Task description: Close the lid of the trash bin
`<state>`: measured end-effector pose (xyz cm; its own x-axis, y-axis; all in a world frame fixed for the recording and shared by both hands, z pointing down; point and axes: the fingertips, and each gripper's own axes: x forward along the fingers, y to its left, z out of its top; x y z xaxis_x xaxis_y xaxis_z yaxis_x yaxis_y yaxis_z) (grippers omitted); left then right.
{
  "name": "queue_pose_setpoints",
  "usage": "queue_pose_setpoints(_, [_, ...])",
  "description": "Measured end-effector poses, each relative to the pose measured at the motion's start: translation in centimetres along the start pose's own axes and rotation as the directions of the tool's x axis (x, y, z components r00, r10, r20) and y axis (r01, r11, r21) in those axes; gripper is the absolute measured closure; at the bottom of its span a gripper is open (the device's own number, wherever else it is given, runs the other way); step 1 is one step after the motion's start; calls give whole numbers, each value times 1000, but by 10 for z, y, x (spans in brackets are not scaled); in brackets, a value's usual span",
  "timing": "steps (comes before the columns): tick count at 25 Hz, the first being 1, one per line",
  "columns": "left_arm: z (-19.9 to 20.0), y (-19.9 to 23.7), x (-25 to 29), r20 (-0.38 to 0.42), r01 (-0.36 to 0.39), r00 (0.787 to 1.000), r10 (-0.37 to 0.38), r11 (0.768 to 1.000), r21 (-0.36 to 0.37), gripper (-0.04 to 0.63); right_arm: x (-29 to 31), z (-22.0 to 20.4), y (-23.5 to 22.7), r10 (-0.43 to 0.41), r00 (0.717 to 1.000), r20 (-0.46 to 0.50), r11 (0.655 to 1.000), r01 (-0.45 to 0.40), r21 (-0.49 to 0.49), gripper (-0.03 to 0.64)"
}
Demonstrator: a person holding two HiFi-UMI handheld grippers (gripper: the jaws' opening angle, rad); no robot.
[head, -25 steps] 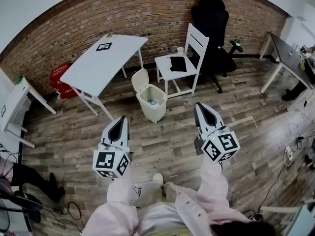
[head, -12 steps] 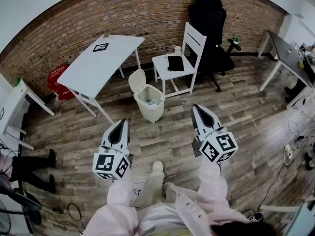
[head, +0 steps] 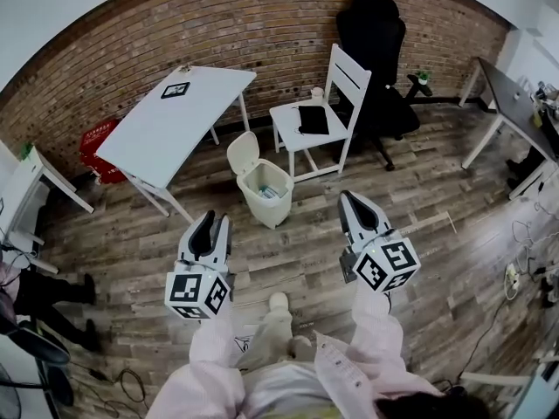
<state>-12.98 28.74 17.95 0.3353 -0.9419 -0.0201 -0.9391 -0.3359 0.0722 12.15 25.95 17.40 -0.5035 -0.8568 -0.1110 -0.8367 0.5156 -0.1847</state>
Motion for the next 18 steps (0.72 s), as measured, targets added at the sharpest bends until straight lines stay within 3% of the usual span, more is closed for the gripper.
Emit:
queue_pose_setpoints(5, [-7,24,40,-14,-2,1000,2,1000,-17,379,39,-8,-15,-6,1000,-11,1000,6,6,614])
queue_pose_setpoints(18, [-12,81,124,-38,43,998,-44,998,-46,352,121,-16,-38,-43,999,-31,999,44,5,614])
